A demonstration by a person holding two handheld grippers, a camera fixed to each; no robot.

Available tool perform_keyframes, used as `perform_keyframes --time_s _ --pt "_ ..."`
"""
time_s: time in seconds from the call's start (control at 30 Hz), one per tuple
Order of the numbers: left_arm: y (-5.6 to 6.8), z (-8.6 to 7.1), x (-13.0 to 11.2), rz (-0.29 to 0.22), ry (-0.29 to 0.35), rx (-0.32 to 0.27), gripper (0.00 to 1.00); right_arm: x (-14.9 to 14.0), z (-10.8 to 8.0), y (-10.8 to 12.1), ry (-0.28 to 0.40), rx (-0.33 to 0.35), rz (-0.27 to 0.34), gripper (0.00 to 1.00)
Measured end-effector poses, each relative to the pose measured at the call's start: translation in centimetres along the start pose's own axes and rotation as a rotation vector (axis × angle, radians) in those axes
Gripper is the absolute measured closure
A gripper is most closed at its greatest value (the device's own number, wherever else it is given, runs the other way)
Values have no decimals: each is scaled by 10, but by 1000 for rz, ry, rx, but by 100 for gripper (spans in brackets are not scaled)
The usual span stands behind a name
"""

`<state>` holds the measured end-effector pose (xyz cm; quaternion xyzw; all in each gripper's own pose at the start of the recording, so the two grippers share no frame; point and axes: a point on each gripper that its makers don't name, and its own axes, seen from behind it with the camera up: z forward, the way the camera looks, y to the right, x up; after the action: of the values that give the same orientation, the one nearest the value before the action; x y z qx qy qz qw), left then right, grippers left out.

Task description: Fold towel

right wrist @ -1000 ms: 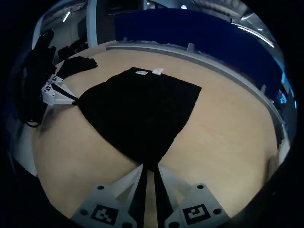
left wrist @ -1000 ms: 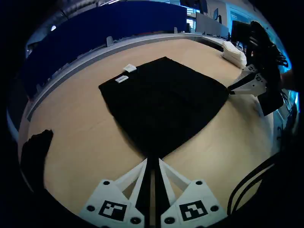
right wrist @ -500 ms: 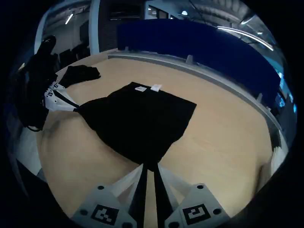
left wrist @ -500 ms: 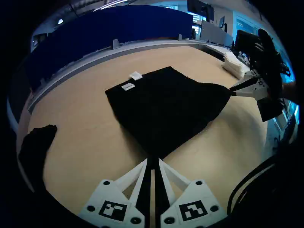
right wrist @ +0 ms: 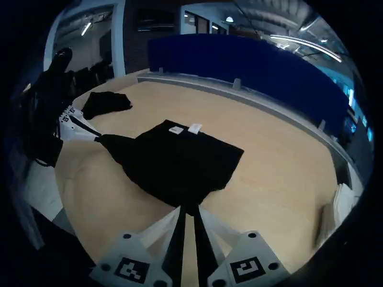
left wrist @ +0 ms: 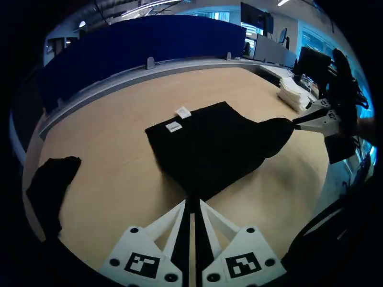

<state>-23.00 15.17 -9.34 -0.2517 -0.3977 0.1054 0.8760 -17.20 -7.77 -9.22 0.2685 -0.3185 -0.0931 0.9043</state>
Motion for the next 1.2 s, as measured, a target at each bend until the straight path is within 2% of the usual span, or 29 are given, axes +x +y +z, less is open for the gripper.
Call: perform_keyframes --time_s 0.23,0.47,0.87,1.2 --pt "10 -20 3 -14 4 -8 94 3 -15 -4 -2 0 8 88" --pt "15 -28 2 -30 0 -10 94 4 -22 -6 -6 6 4 88" --pt "10 -30 8 -45 10 -6 94 10 -22 -7 -2 9 -1 88" --pt "-4 -18 27 -61 22 -5 94 21 -9 8 15 -7 15 88"
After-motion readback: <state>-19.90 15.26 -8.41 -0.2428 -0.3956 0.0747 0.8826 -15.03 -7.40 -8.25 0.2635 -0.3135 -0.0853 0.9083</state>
